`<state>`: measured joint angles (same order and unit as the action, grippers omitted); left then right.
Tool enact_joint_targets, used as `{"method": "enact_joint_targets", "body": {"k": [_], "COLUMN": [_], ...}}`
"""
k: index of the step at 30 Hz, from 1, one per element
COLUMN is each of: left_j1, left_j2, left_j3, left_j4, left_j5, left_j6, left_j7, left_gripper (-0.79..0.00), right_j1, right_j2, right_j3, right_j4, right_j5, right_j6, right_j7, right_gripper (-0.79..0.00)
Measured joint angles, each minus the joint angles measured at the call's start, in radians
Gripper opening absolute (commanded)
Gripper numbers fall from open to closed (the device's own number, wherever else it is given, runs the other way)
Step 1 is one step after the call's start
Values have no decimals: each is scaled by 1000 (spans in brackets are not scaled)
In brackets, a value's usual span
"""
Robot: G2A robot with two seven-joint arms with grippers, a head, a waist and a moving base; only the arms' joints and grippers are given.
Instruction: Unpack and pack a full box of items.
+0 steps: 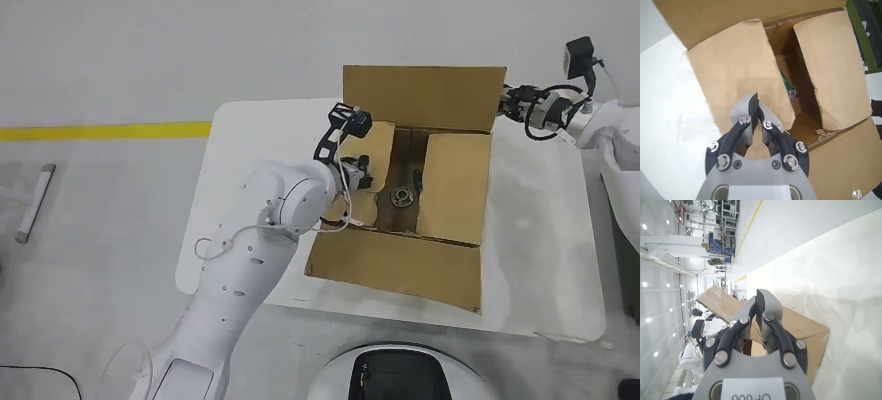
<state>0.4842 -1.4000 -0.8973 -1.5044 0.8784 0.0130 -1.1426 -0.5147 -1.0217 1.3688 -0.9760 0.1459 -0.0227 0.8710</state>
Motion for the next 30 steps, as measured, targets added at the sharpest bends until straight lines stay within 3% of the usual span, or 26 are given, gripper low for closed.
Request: {"method": "enact_joint_targets", "body": {"k": [6, 7, 8, 9, 11, 12, 16, 21, 30], "left_j1": [-19, -20, -22, -22, -22, -23, -30, -10, 142], "left_j2": [-11, -12, -12, -13, -13, -14, -12, 5, 67], "left_j3": [26, 26, 26, 26, 26, 26, 8, -66, -289], "left_j4": [34, 40, 47, 51, 56, 56, 31, -73, -360], "left_j5": [-38, -40, -42, -44, -49, -51, -52, -71, 0], "left_j6": [-23, -23, -23, -24, -29, -31, -34, -30, -49], "left_j7": [-8, -10, -14, -15, -20, -22, -28, -73, -259], "left_gripper": [-757, -588, -511, -533, -394, 0, 0, 0, 0], "right_j1": [56, 61, 65, 66, 67, 66, 55, 26, -69], "right_j2": [-10, -10, -10, -10, -8, -7, -1, 12, 39], "right_j3": [-29, -29, -29, -29, -26, -25, -11, 7, 30], "right_j4": [71, 76, 81, 84, 84, 83, 64, 7, -164], "right_j5": [38, 46, 57, 65, 82, 87, 114, 124, 65], "right_j6": [-57, -72, -91, -104, -136, -146, -182, -219, -320], "right_j7": [41, 52, 70, 84, 112, 124, 167, 228, 329], "right_gripper": [-785, -785, -785, -785, -785, -785, -785, -785, -785]}}
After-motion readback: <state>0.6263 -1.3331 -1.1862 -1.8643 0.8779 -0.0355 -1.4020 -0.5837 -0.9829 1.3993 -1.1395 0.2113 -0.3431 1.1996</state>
